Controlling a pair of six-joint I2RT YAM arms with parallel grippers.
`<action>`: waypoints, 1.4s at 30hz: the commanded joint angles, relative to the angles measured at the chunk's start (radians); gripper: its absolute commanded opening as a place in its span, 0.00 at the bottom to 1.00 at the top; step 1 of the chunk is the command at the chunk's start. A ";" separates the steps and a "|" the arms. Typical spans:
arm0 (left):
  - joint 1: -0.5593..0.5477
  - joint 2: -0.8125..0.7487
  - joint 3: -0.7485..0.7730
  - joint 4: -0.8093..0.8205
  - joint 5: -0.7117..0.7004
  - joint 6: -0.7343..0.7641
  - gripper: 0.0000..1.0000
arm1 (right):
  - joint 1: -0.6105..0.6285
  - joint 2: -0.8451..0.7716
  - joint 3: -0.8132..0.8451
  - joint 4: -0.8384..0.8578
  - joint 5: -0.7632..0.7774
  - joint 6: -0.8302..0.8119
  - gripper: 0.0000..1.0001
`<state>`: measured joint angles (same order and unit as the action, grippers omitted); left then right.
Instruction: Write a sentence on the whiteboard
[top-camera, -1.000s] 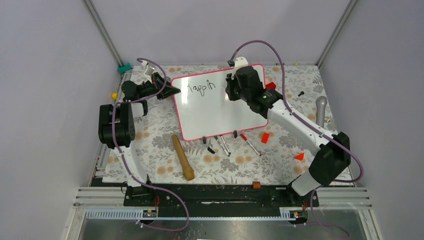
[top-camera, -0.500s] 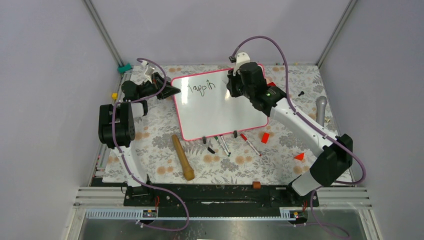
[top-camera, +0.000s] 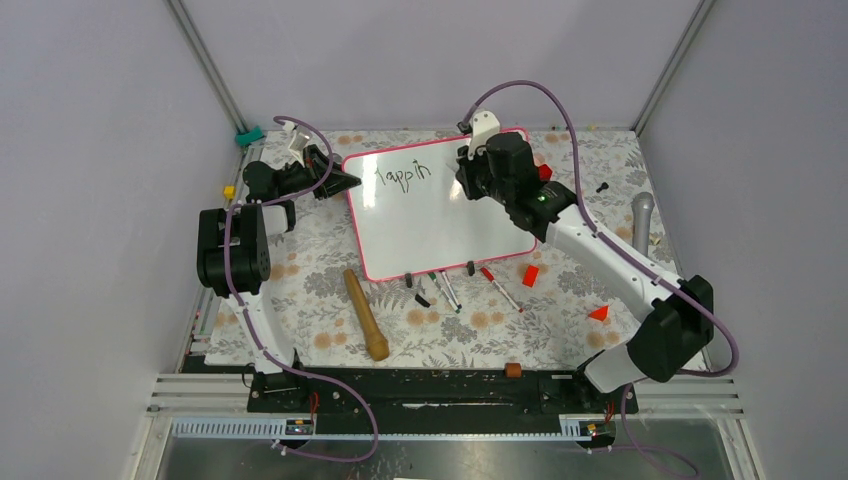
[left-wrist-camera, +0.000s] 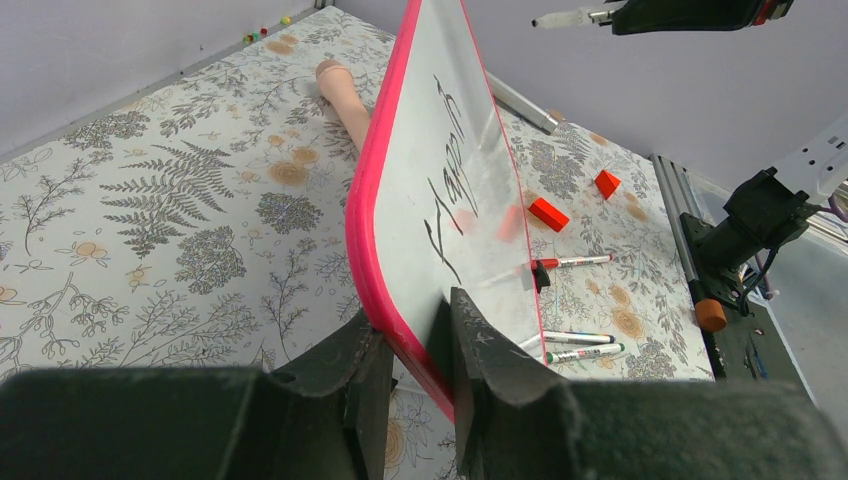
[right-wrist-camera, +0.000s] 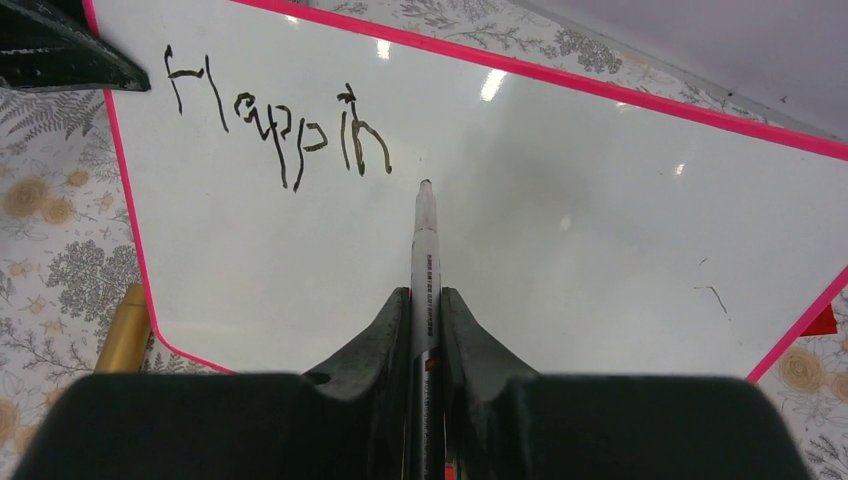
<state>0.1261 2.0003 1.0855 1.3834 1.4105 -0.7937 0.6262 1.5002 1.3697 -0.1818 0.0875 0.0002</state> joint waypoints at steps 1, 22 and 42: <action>-0.013 0.008 -0.039 0.082 0.244 0.156 0.00 | -0.008 -0.068 -0.007 0.052 0.021 -0.009 0.00; -0.013 0.010 -0.036 0.081 0.244 0.154 0.00 | -0.007 0.061 0.167 -0.093 -0.053 0.124 0.00; -0.013 0.012 -0.033 0.080 0.244 0.149 0.00 | 0.003 0.244 0.363 -0.262 0.024 0.139 0.00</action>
<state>0.1261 2.0003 1.0855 1.3834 1.4105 -0.7940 0.6254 1.7325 1.6695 -0.4213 0.0738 0.1383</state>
